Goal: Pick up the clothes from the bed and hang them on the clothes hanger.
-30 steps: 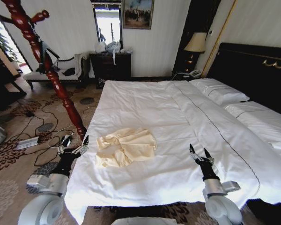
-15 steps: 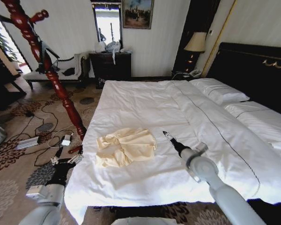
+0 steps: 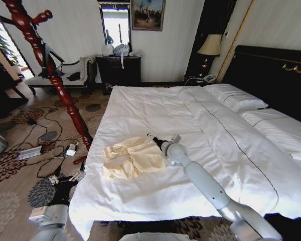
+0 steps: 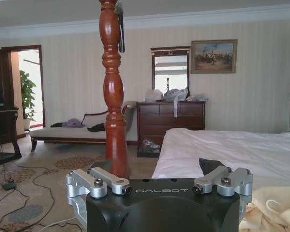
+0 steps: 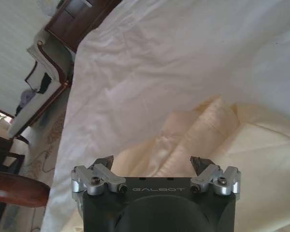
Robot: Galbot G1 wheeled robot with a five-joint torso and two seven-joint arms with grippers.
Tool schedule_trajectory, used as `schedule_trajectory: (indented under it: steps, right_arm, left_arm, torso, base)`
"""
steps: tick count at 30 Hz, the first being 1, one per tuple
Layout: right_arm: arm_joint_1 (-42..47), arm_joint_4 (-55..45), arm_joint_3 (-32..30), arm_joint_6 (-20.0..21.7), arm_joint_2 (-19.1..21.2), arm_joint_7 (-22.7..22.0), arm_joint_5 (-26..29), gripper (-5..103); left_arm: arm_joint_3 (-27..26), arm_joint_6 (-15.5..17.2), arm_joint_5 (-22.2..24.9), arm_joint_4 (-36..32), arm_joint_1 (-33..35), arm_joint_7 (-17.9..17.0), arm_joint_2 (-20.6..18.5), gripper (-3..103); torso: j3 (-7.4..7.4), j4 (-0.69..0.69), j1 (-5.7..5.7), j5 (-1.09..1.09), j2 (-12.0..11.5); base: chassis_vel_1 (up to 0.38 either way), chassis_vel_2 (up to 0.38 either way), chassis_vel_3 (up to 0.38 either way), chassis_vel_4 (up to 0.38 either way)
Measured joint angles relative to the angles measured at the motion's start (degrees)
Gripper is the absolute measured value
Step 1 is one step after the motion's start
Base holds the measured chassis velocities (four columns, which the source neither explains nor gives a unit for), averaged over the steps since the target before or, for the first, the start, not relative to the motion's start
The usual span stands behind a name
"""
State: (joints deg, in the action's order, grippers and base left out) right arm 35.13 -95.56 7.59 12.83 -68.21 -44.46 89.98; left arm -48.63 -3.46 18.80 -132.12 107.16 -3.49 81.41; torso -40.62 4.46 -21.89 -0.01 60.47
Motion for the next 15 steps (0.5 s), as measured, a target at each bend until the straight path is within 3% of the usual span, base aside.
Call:
schedule_trajectory:
  steps: [6,9,13,15]
  right_arm:
    - [-0.3,0.9,1.0,1.5,-0.3,-2.5,-0.3,64]
    - [-0.5,1.6,1.1,1.7,-0.7,-2.7,-0.6,58]
    - [-1.1,3.6,1.4,2.0,-1.7,-2.6,-1.6,37]
    - [-1.3,4.1,1.5,2.1,-2.0,-2.5,-1.9,37]
  left_arm:
    - [0.2,0.0,0.0,-0.1,-0.1,-0.5,0.3,100]
    - [0.3,0.0,0.1,-0.1,-0.1,-0.6,0.4,100]
    - [0.4,0.0,0.0,-0.1,0.1,-0.6,0.5,100]
    - [0.4,0.0,0.0,-0.1,0.2,-0.6,0.4,100]
  torso:
    - [0.00,0.02,0.01,0.00,0.0]
    - [0.00,0.01,0.01,0.00,0.0]
    - [0.00,0.01,0.01,0.00,0.0]
    - [0.00,0.01,0.01,0.00,0.0]
  base:
    - [0.000,0.000,0.000,0.000]
    - [0.000,0.000,0.000,0.000]
    - [0.000,0.000,0.000,0.000]
    - [0.000,0.000,0.000,0.000]
